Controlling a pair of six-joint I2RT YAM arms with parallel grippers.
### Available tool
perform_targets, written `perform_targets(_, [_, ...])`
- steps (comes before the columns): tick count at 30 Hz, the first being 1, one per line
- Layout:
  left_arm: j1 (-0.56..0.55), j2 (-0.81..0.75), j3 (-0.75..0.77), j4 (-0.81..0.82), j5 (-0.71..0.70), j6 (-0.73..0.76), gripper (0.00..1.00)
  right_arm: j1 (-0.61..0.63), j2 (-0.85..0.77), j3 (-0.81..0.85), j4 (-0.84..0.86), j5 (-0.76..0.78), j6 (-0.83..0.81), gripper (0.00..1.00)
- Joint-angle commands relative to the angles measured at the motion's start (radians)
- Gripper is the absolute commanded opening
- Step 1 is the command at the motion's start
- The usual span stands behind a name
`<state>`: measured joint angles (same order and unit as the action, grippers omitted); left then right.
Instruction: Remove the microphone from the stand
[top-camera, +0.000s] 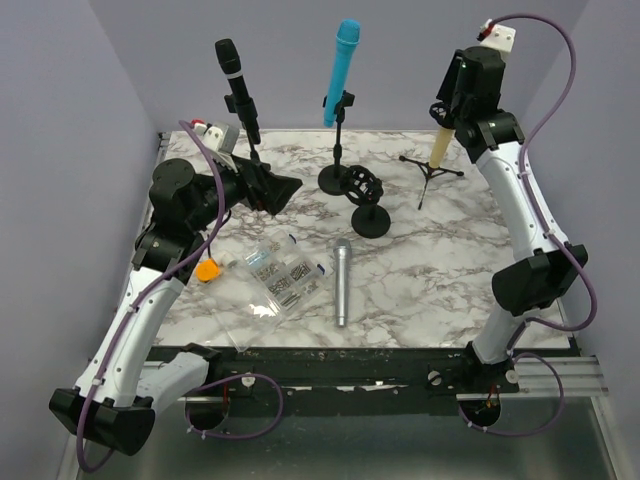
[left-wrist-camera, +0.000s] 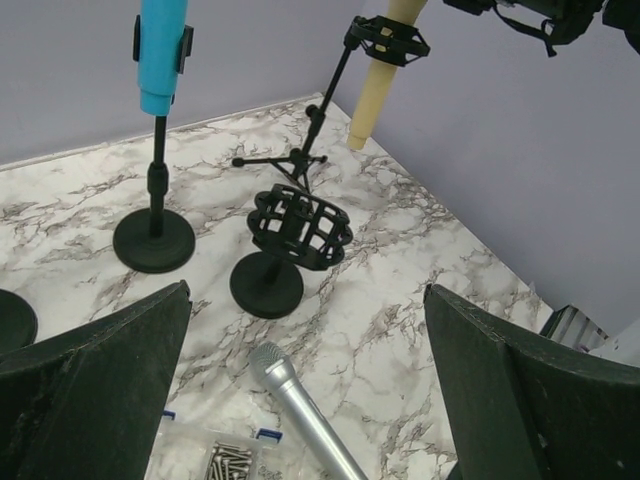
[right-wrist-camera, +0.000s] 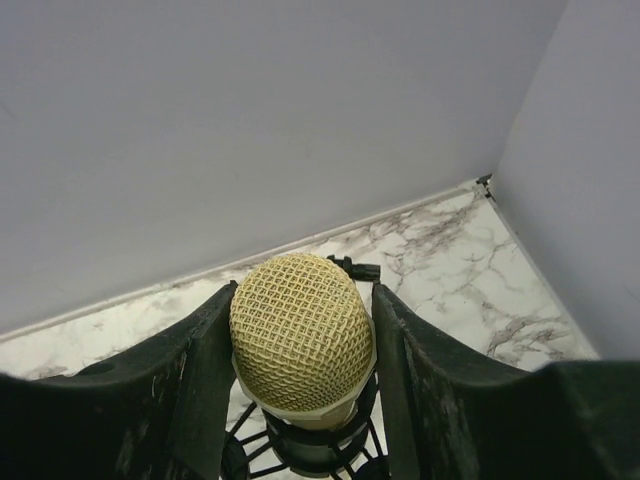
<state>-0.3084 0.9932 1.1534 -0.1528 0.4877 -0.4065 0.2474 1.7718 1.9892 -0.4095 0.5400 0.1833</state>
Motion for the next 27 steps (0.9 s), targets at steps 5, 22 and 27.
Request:
perform_targets(5, [0.005,0.007,-0.001,0.032,0.038,-0.018,0.99,-0.004,-0.001,0.229,0.016,0.086,-0.097,0.32])
perform_targets(22, [0.005,0.024,-0.005,0.04,0.049,-0.032,0.99,-0.004,-0.441,-0.141,0.509,-0.114,0.073,0.16])
perform_targets(27, [0.005,0.02,-0.004,0.041,0.049,-0.033,0.99,-0.003,-0.567,-0.259,0.358,-0.259,0.238,0.14])
